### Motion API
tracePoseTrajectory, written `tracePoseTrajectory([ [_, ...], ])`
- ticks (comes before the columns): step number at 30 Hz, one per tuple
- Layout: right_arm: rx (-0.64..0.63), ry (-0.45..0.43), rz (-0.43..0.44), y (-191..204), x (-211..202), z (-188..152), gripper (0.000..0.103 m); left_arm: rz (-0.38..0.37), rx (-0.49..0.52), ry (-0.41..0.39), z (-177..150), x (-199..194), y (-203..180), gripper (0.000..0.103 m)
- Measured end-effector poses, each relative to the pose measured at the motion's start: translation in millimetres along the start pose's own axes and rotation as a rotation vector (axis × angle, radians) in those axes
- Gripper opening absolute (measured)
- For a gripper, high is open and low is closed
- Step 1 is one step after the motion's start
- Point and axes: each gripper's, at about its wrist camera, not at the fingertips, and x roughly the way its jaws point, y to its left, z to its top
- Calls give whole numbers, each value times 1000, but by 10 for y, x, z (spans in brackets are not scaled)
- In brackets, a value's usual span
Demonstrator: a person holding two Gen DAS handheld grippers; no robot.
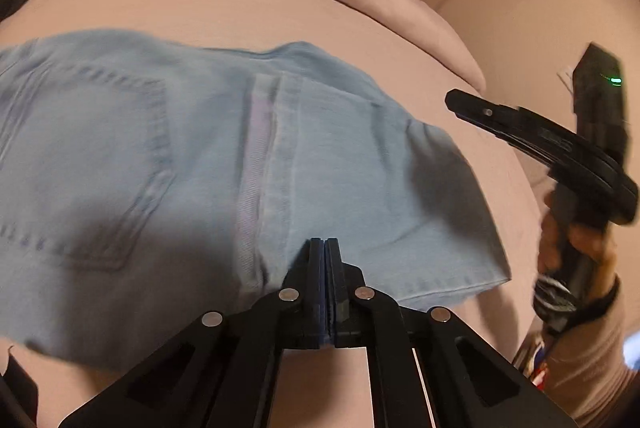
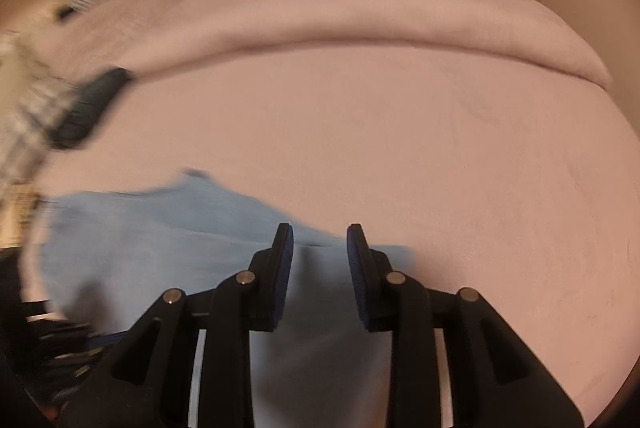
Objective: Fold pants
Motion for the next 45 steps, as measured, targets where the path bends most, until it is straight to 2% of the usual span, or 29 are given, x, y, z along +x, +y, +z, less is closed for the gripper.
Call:
tracePoseTrajectory([
  [4, -152, 84, 202, 568, 114, 7, 30, 23, 7, -15, -60, -81, -17, 5],
  [6, -236, 113, 236, 806, 266, 45, 35, 15, -10, -15, -98, -76, -52, 5],
  [9, -367, 180, 288, 1107, 523, 200, 48, -16, -34, -20, -146, -77, -61, 5],
  [11, -460, 228, 278, 1264, 739, 239, 49, -64, -66, -23, -172, -160, -5, 5],
  [13, -496, 280, 326, 1201, 862, 210, 48, -96, -87, -15, -197, -182, 25, 6],
  [15, -516, 327, 369, 1226, 952, 220, 48, -123, -94, -23, -198, -190, 21, 14],
  [17, -541, 347, 369, 1255, 990, 174, 29, -158, -98, -34, -264, -240, 35, 24],
  [19, -545, 333, 346, 1241, 994, 161, 9, -159, -82, -51, -245, -244, 10, 26],
  [22, -491, 308, 400, 1104, 887, 188, 5, -120, -75, -53, -130, -158, -186, 26],
  [24, -475, 301, 406, 1077, 863, 166, 5, -86, -53, -73, -60, -60, -280, 27],
  [29, -483, 284, 363, 1110, 804, 212, 13, -29, -3, -109, -77, -173, -337, 27],
  [31, -465, 282, 366, 1083, 795, 265, 42, -19, -7, -117, -83, -221, -321, 27],
  [32, -462, 283, 369, 1084, 799, 277, 47, -9, 0, -125, -70, -226, -320, 27],
  [36, -482, 316, 377, 1125, 862, 285, 47, 38, -1, -114, -80, -237, -266, 39],
  [45, -509, 360, 385, 1187, 998, 227, 47, 9, 19, -103, -77, -262, -264, 39],
])
